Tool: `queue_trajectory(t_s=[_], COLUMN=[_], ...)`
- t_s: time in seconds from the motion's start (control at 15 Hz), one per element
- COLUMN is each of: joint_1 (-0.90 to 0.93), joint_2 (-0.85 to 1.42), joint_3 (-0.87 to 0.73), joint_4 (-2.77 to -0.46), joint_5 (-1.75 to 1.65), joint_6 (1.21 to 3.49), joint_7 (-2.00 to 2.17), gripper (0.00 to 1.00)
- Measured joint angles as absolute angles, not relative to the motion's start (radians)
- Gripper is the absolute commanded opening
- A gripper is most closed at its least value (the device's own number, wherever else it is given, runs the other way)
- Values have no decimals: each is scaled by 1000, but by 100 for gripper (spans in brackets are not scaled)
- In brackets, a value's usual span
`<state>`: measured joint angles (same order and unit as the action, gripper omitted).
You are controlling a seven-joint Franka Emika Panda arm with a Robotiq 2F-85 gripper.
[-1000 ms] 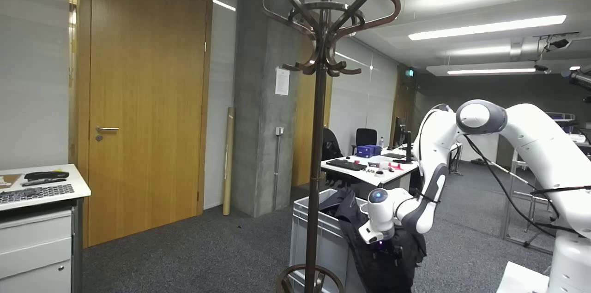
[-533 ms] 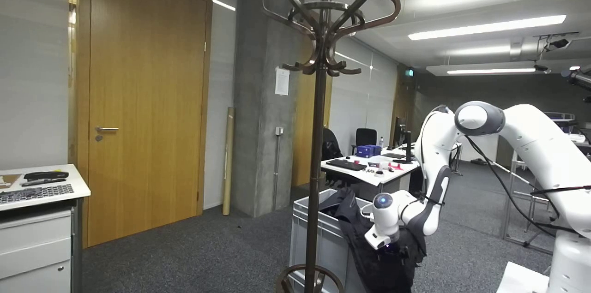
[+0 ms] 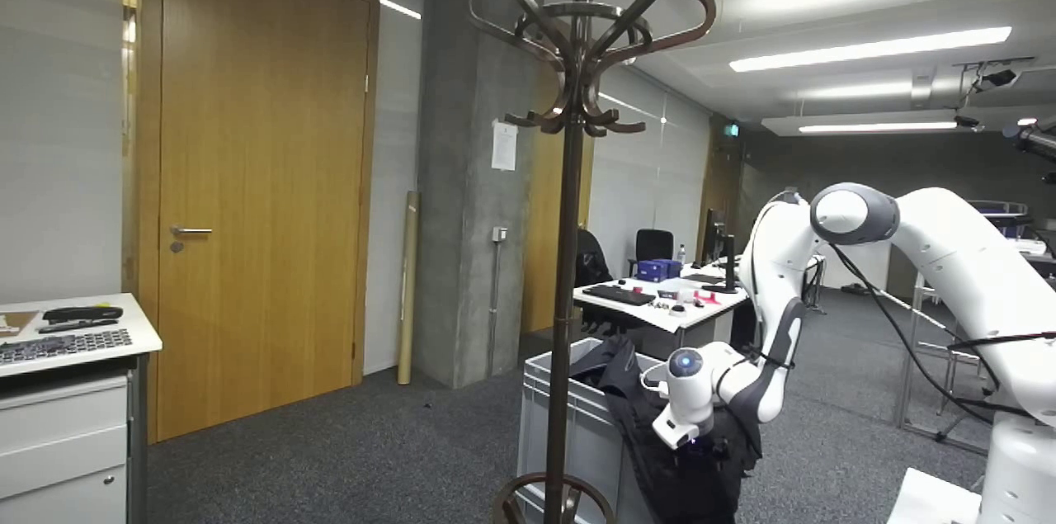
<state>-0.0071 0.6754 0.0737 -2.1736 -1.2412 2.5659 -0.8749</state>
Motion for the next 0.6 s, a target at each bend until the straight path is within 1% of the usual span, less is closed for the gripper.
queue_trajectory(t_s=[0.6], joint_1=[16], joint_2=[711], joint_3=[73], joint_4=[-2141], joint_5=[-1443], joint_6=[2572], joint_7=[-864], gripper=[100])
